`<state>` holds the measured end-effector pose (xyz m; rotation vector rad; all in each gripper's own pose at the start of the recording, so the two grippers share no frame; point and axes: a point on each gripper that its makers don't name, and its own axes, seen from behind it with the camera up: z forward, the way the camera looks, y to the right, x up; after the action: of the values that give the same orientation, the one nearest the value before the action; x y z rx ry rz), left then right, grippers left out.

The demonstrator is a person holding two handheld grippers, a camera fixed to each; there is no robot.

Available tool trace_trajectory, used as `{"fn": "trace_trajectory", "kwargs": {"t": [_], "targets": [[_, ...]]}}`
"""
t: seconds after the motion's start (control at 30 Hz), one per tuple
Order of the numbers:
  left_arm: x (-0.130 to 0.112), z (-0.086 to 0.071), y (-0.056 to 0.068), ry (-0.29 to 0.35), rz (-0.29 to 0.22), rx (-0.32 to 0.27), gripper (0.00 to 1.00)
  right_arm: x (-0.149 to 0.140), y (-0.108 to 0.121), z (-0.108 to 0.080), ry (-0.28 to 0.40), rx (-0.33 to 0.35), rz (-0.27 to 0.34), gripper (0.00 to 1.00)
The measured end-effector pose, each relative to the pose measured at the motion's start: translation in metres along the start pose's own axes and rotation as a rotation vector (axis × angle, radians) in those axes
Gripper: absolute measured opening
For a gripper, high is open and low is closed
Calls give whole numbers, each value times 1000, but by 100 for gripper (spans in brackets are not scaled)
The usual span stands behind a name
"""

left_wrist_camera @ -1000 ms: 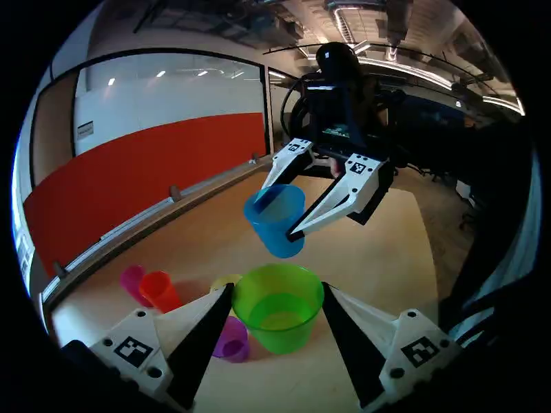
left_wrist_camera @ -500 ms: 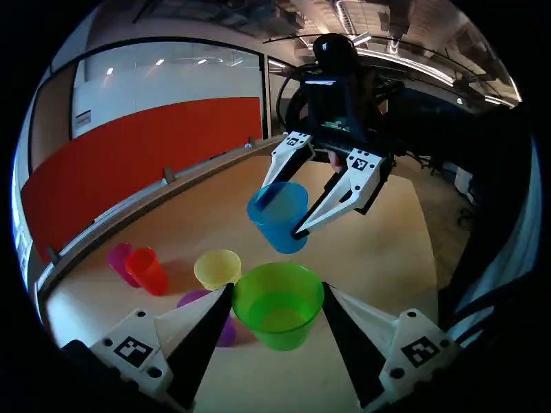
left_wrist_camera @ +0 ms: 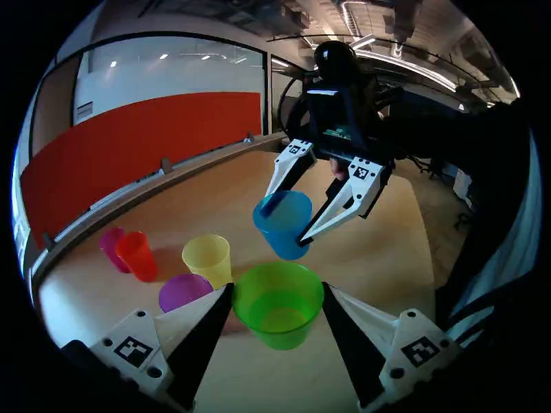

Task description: Pour water

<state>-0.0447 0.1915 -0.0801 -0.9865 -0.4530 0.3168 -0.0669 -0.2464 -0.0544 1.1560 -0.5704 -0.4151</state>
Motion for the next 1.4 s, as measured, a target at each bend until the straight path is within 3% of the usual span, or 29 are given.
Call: {"fn": "trace_trajectory", "kwargs": {"t": [0.37, 1.4], "targets": [[-17, 8, 4, -31, -8, -9, 90, -21, -3, 4, -41, 6, 15, 91], [-48, 19, -6, -82, 41, 17, 90, -50, -7, 9, -85, 4, 1, 91]]}}
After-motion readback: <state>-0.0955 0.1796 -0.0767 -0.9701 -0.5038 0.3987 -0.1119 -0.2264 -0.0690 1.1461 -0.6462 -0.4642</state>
